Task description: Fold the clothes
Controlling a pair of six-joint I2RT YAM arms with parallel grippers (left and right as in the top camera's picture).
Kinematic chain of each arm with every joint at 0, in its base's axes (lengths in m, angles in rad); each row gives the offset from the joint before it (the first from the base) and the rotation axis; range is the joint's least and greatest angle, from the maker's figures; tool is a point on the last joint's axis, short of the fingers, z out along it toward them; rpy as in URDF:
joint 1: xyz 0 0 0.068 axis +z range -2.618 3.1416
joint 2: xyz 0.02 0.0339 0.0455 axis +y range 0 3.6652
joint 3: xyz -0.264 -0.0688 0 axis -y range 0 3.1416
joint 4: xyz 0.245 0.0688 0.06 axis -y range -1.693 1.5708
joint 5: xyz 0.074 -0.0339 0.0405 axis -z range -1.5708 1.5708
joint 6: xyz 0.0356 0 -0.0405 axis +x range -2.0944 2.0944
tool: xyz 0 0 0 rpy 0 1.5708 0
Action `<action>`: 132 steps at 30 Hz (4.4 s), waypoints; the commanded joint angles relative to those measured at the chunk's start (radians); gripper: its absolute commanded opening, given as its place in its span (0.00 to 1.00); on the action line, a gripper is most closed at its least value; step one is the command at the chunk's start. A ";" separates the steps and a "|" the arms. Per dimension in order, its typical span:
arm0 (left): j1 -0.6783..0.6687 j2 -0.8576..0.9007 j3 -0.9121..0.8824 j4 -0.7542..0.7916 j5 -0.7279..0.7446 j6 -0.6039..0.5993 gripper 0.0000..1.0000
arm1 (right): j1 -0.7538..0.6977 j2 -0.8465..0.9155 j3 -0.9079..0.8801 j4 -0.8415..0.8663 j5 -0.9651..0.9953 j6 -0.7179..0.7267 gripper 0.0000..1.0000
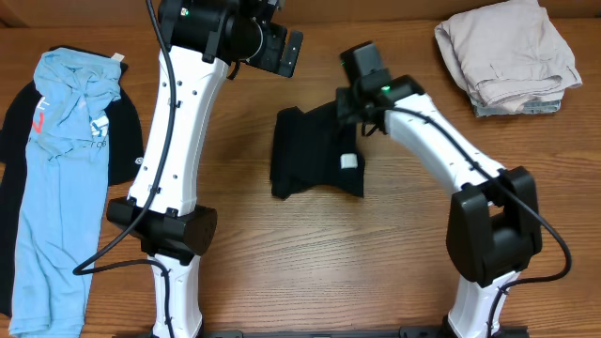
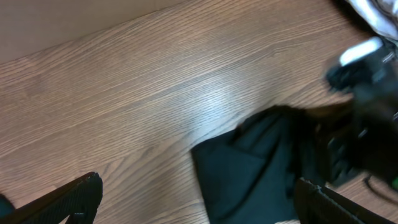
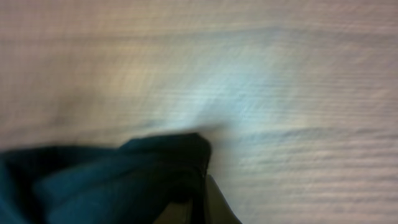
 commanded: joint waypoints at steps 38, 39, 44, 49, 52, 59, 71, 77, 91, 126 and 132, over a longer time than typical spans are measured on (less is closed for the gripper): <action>0.007 0.016 0.008 -0.045 -0.035 0.016 1.00 | -0.094 0.143 -0.104 -0.005 -0.563 -0.110 1.00; 0.007 0.016 0.008 -0.045 -0.035 0.016 1.00 | -0.074 0.149 -0.104 -0.005 -0.578 -0.092 1.00; 0.007 0.016 0.008 -0.047 -0.035 0.016 1.00 | 0.024 0.178 -0.104 0.027 -0.588 0.027 0.61; 0.008 0.016 0.008 -0.053 -0.037 0.016 1.00 | 0.066 0.181 -0.103 0.118 -0.697 0.076 0.04; 0.017 0.016 0.008 -0.055 -0.034 0.008 1.00 | 0.047 0.178 -0.095 0.142 -0.798 0.087 0.04; 0.066 0.016 0.008 -0.062 -0.034 -0.046 1.00 | -0.092 0.071 -0.037 0.210 -1.044 0.163 0.04; 0.119 0.016 0.008 -0.052 -0.034 -0.082 1.00 | -0.475 -0.114 -0.008 0.541 -1.045 0.447 0.04; 0.119 0.016 0.008 -0.052 -0.035 -0.082 1.00 | -0.607 -0.113 -0.008 0.697 -0.880 0.547 0.04; 0.117 0.016 0.008 -0.055 -0.038 -0.082 1.00 | -0.729 -0.030 -0.008 0.767 -0.564 0.547 0.04; 0.117 0.016 0.008 -0.066 -0.035 -0.126 1.00 | -0.904 -0.530 -0.009 -0.031 -0.463 0.076 1.00; 0.117 0.016 0.008 -0.066 -0.035 -0.127 1.00 | -0.838 -0.755 -0.009 -0.252 -0.621 -0.199 1.00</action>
